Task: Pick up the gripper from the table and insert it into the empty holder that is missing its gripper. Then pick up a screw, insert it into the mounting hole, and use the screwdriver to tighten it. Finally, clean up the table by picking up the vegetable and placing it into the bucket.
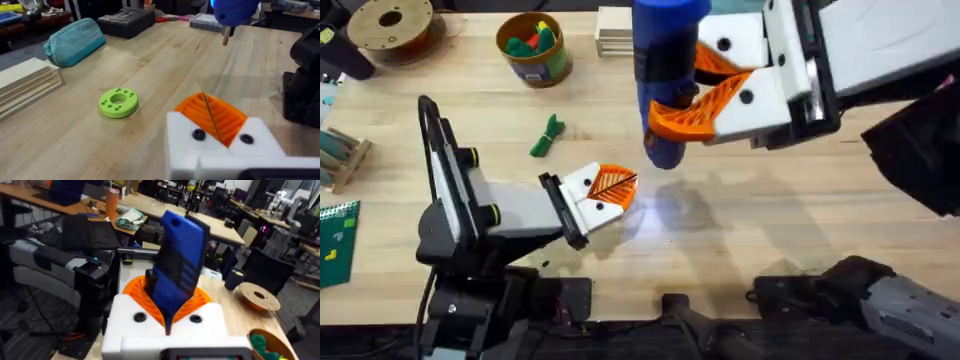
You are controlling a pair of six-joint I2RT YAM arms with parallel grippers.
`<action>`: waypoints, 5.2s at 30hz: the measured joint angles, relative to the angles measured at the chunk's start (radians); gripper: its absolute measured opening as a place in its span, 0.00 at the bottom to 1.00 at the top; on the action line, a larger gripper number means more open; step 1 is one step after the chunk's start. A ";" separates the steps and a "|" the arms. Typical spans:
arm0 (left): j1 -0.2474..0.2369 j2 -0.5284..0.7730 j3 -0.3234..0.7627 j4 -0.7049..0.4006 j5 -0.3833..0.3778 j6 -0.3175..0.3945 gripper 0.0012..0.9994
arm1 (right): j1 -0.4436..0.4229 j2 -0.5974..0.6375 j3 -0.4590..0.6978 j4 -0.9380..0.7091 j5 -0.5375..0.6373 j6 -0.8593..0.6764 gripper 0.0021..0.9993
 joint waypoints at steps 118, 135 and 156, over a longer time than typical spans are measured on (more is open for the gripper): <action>0.000 0.000 0.000 0.000 0.000 0.000 0.00 | 0.255 0.391 0.000 0.625 0.231 0.271 0.01; 0.000 0.000 0.000 0.000 0.000 0.000 0.00 | 0.255 0.391 0.000 0.588 0.231 0.275 0.01; 0.000 0.000 0.000 0.000 0.000 0.000 0.00 | 0.255 0.391 0.000 0.550 0.235 0.244 0.01</action>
